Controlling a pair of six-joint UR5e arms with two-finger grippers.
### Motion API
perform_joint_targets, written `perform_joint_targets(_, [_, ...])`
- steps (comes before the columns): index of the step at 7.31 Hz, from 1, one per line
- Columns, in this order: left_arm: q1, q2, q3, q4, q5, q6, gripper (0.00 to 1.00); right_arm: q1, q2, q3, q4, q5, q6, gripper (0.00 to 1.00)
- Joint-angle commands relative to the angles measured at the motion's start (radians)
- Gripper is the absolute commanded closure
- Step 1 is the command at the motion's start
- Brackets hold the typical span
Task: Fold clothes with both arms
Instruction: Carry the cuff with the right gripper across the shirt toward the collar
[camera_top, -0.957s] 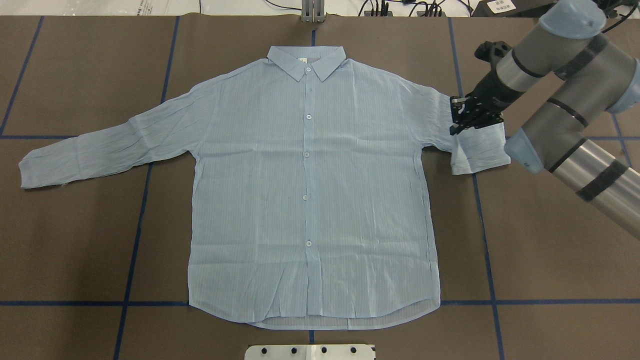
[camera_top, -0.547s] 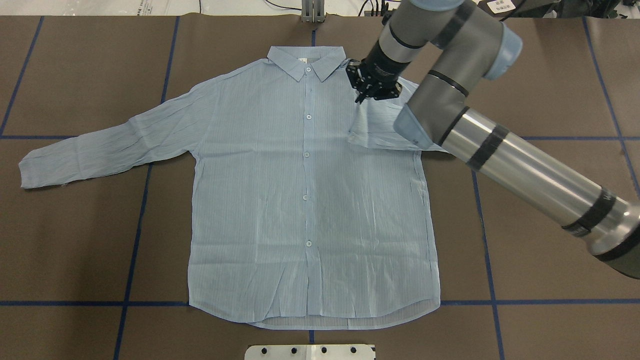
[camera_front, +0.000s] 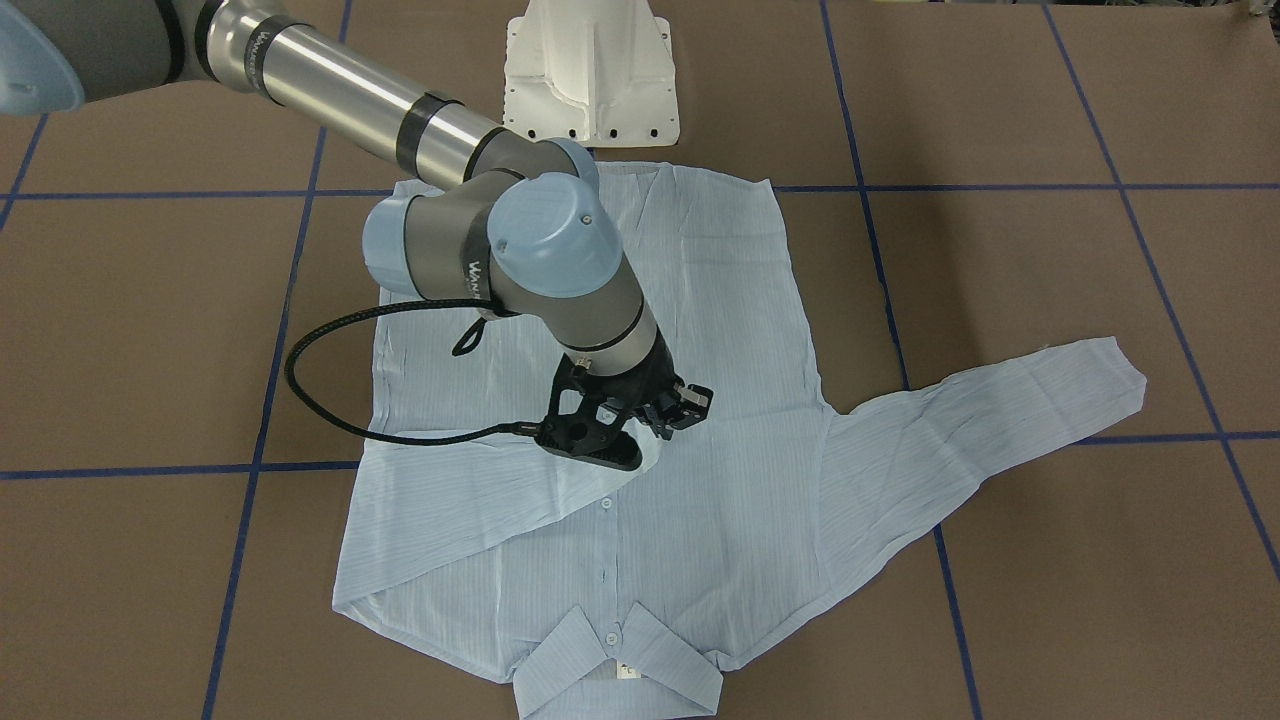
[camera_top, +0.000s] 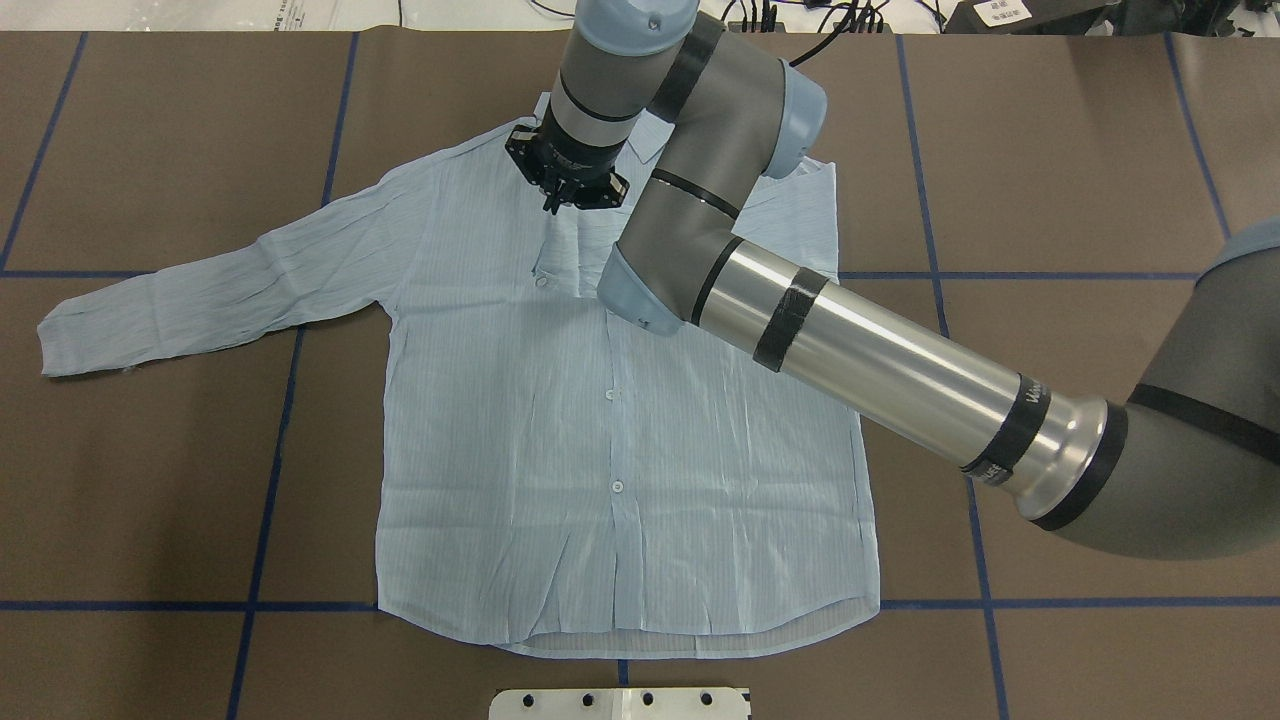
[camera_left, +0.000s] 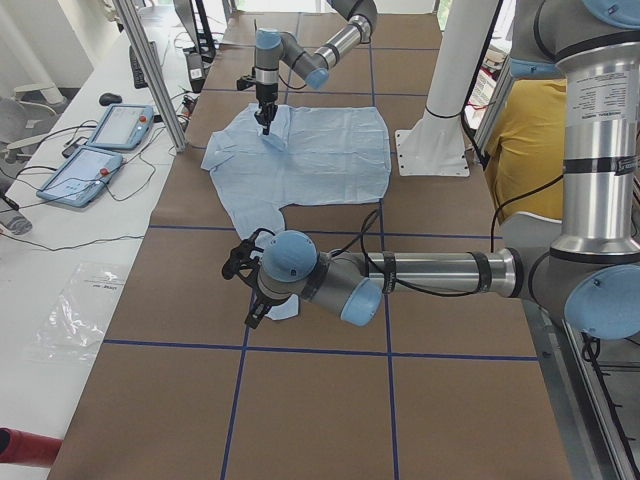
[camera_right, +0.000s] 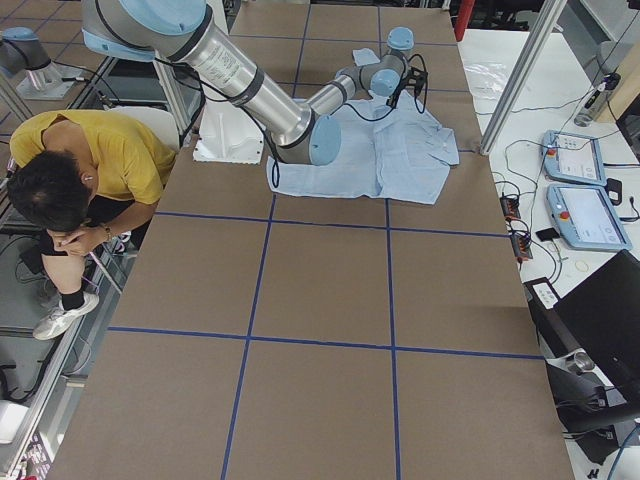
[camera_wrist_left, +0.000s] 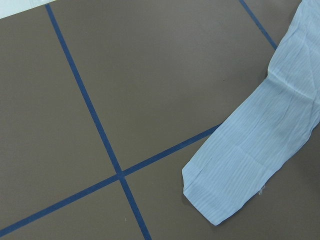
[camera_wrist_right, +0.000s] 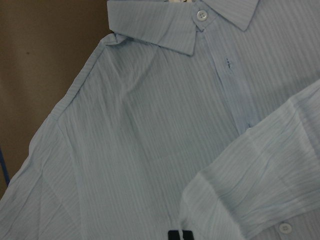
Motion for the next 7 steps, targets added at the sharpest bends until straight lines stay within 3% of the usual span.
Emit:
perform_joint_targets(1, [0.000, 0.003, 0.000, -0.001, -0.001, 0.001, 0.00, -0.036, 0.062, -0.061, 0.004, -0.042, 0.001, 1.00])
perform_joint_targets(4, [0.024, -0.014, 0.015, -0.004, 0.008, -0.152, 0.00, -0.065, 0.062, -0.093, 0.059, -0.106, 0.067, 1.00])
perform_joint_targets(5, [0.028, -0.027, 0.044, -0.004, 0.007, -0.183, 0.00, -0.079, 0.063, -0.094, 0.061, -0.150, 0.076, 0.02])
perform_joint_targets(6, [0.047, -0.046, 0.063, -0.003, 0.008, -0.226, 0.00, -0.116, 0.065, -0.094, 0.064, -0.219, 0.110, 0.00])
perform_joint_targets(7, [0.127, -0.075, 0.072, -0.001, 0.008, -0.331, 0.00, -0.125, 0.066, -0.094, 0.087, -0.227, 0.124, 0.00])
